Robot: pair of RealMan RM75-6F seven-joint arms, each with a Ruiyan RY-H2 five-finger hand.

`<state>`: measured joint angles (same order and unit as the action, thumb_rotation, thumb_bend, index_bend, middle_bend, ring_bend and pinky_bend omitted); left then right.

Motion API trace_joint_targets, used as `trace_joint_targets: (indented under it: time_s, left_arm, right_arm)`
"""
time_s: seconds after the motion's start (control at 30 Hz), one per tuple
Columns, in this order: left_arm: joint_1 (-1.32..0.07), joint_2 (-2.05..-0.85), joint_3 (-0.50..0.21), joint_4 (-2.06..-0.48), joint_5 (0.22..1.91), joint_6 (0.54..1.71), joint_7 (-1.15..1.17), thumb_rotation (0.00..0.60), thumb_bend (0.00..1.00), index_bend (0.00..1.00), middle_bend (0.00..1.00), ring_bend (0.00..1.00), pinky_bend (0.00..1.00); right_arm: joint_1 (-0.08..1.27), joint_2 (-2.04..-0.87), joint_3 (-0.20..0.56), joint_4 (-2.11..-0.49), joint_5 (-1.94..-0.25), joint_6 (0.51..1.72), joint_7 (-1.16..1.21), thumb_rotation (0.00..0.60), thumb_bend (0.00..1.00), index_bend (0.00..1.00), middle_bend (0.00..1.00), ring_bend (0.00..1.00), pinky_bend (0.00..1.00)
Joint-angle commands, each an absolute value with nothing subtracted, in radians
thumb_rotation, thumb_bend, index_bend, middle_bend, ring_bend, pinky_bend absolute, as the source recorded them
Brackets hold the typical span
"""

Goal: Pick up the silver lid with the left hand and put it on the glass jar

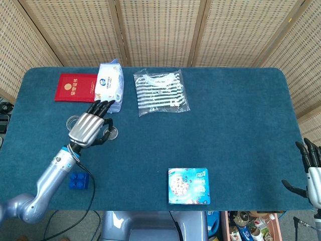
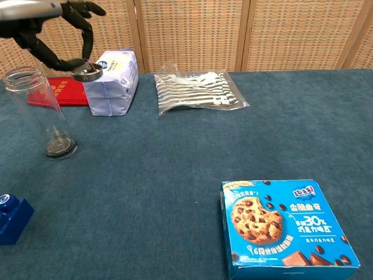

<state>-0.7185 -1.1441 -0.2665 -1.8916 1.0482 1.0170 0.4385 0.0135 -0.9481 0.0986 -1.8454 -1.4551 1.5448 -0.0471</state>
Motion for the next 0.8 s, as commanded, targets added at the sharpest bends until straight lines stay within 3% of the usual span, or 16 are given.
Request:
trace_joint_targets:
  time_s: [0.03, 0.8]
  left_arm:
    - [-0.709, -1.100, -0.285, -1.884, 1.001, 1.020, 0.393, 0.600, 0.45, 0.60, 0.00, 0.00, 0.00]
    - [-0.668, -1.058, -0.231, -1.710, 0.981, 0.970, 0.231, 0.600, 0.45, 0.60, 0.00, 0.00, 0.00]
  right_arm:
    - [0.015, -0.951, 0.099, -1.845, -1.456, 1.544, -0.050, 0.600, 0.00, 0.00, 0.00, 0.00, 0.00]
    - [0.014, -0.965, 0.098, -1.848, -1.461, 1.554, -0.086, 0.600, 0.00, 0.00, 0.00, 0.00, 0.00]
